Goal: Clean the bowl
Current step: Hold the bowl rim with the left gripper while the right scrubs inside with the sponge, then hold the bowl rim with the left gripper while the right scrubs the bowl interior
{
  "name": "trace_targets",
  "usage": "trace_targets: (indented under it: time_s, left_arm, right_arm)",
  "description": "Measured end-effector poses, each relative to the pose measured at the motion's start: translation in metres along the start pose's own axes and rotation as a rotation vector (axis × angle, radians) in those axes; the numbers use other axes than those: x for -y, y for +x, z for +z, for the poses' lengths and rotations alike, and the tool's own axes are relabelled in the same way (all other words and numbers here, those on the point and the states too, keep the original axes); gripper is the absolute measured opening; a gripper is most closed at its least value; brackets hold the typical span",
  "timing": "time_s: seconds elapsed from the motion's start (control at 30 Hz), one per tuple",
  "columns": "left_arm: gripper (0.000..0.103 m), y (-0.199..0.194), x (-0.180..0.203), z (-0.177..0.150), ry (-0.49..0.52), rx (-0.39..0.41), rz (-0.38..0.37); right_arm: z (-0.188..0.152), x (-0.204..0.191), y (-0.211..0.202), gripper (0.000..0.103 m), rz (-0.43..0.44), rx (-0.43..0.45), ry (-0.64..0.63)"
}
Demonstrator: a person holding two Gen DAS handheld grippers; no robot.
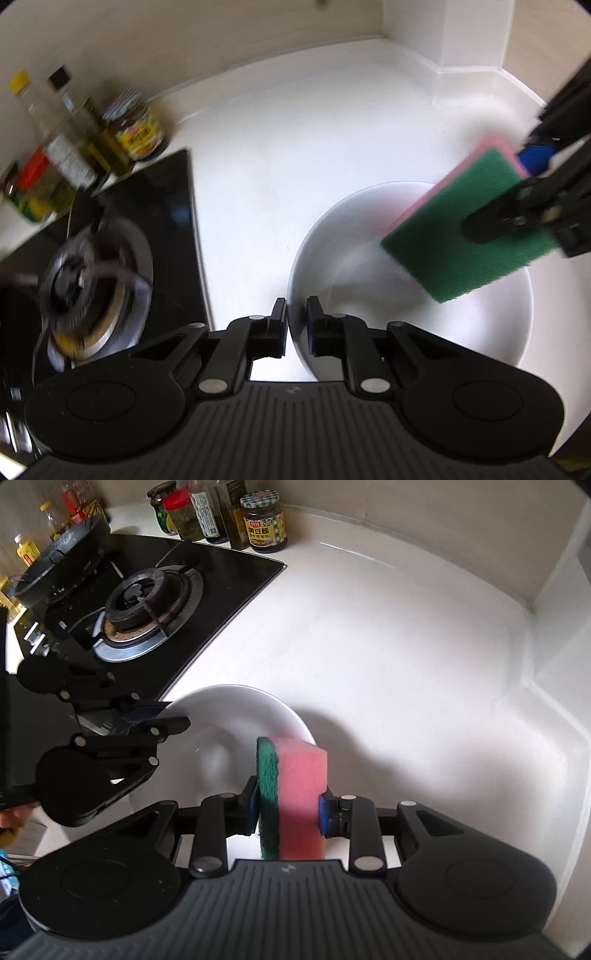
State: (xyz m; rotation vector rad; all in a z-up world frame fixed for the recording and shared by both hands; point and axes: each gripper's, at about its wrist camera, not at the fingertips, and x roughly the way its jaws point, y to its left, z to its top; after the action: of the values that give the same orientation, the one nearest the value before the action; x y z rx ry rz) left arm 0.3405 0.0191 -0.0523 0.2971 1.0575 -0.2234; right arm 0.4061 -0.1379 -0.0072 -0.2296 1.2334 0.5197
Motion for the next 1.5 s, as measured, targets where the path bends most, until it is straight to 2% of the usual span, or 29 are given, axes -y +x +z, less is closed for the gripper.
trace_targets:
  time_s: [0.07,0.17,0.23,0.37,0.5,0.6,0.67,0.83,0.97,1.1,1.17,1.23,1.27,1.3,1.37,1.4,1.43,1.5]
  left_arm:
    - [0.015,-0.006,0.011,-0.006,0.009,-0.009,0.007]
    - [0.018,-0.006,0.014,-0.005,0.101,-0.023,-0.002]
    - [0.018,-0.004,0.01,0.002,0.173,-0.037,-0.015]
    - [0.016,0.007,-0.003,0.02,0.278,-0.045,-0.037]
    - [0.013,0.009,-0.014,0.043,0.264,-0.025,-0.073]
    - [0.013,0.013,-0.018,0.05,0.215,-0.03,-0.101]
    - [0.014,0.012,-0.014,0.045,0.239,-0.01,-0.086]
    - [0.014,0.019,-0.016,0.041,0.23,-0.037,-0.091]
    - [0.014,0.024,-0.023,0.044,0.176,-0.052,-0.117]
    - [0.016,0.026,-0.02,0.047,0.139,-0.064,-0.113]
    - [0.018,0.026,-0.02,0.048,0.106,-0.084,-0.134]
    - [0.018,0.027,-0.021,0.05,0.07,-0.109,-0.145]
    - [0.018,0.027,-0.023,0.051,0.047,-0.122,-0.154]
    - [0.018,0.027,-0.025,0.052,0.031,-0.131,-0.161]
    - [0.018,0.029,-0.029,0.055,-0.015,-0.16,-0.181]
    - [0.018,0.03,-0.031,0.056,-0.029,-0.171,-0.187]
    - [0.017,0.031,-0.031,0.056,-0.036,-0.177,-0.188]
    - [0.016,0.03,-0.029,0.055,-0.034,-0.176,-0.184]
  right_arm:
    - [0.0,-0.006,-0.002,0.026,-0.003,-0.004,-0.078]
    - [0.005,-0.016,0.006,0.026,0.007,-0.015,-0.217]
    - [0.01,-0.024,0.015,0.026,0.032,-0.018,-0.357]
    - [0.017,-0.031,0.019,0.026,0.093,-0.034,-0.475]
    - [0.015,-0.038,0.015,0.025,0.134,-0.031,-0.543]
    - [0.013,-0.04,0.007,0.026,0.103,0.054,-0.621]
    - [0.002,-0.044,-0.001,0.025,0.026,0.117,-0.764]
    - [-0.037,-0.064,0.008,0.026,-0.032,0.091,-1.004]
    - [-0.052,-0.077,0.009,0.026,-0.007,0.081,-0.994]
    - [-0.057,-0.081,-0.002,0.026,0.142,0.096,-0.945]
    - [-0.054,-0.077,-0.009,0.025,0.204,0.102,-0.9]
    - [-0.047,-0.067,-0.019,0.025,0.248,0.134,-0.806]
    - [-0.044,-0.063,-0.023,0.025,0.229,0.154,-0.767]
    - [-0.042,-0.063,-0.022,0.025,0.162,0.167,-0.764]
    - [-0.044,-0.072,-0.009,0.025,-0.026,0.168,-0.813]
    - [-0.045,-0.078,-0.002,0.025,-0.09,0.166,-0.82]
    - [-0.047,-0.086,0.009,0.025,-0.145,0.166,-0.823]
    - [-0.051,-0.101,0.024,0.025,-0.201,0.178,-0.84]
